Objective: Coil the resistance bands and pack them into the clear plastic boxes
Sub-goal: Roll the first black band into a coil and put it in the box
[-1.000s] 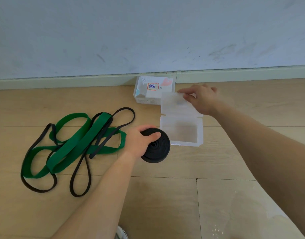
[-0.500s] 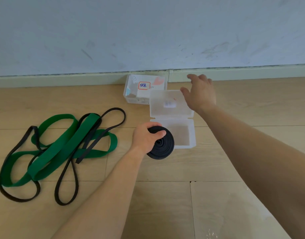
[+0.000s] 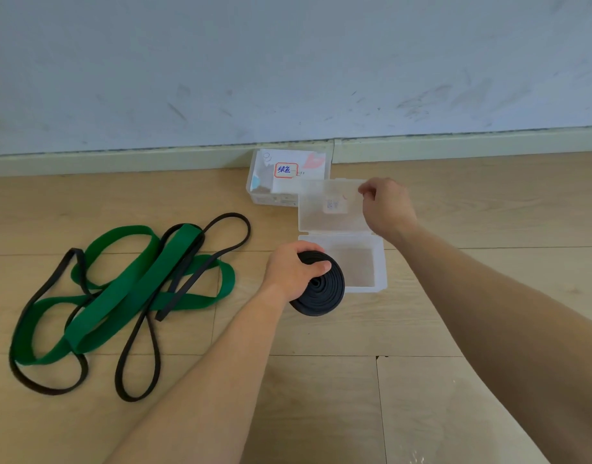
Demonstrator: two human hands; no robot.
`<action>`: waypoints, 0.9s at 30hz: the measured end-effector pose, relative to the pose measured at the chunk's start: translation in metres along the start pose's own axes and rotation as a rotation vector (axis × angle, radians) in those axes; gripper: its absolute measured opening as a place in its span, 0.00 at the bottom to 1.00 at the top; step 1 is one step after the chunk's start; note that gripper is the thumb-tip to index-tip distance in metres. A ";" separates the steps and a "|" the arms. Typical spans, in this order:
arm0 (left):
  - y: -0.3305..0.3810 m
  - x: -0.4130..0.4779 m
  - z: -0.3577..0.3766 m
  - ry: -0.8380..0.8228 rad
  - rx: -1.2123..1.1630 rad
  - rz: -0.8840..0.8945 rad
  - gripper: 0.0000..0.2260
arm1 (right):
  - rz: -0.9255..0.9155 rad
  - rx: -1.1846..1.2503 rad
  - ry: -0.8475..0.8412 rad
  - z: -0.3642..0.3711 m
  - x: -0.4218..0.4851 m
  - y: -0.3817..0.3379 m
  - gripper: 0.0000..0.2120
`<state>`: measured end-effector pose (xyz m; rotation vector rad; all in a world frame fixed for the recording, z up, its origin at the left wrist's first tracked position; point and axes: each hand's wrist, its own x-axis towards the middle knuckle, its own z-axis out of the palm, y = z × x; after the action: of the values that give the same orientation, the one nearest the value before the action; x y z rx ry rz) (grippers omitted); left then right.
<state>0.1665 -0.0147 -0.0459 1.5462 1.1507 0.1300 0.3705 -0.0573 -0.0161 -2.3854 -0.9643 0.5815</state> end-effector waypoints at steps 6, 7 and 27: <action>0.003 -0.004 -0.003 0.019 -0.065 -0.015 0.09 | -0.070 0.086 0.014 -0.006 -0.046 0.003 0.09; 0.004 -0.006 -0.003 0.029 -0.074 -0.011 0.09 | -0.053 0.074 -0.016 -0.006 -0.054 0.004 0.09; 0.039 0.018 0.032 0.277 -0.375 0.066 0.11 | 0.090 0.329 -0.204 0.005 -0.070 0.018 0.15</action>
<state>0.2189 -0.0190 -0.0341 1.2555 1.2082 0.5866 0.3311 -0.1174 -0.0165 -2.1113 -0.7762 0.9544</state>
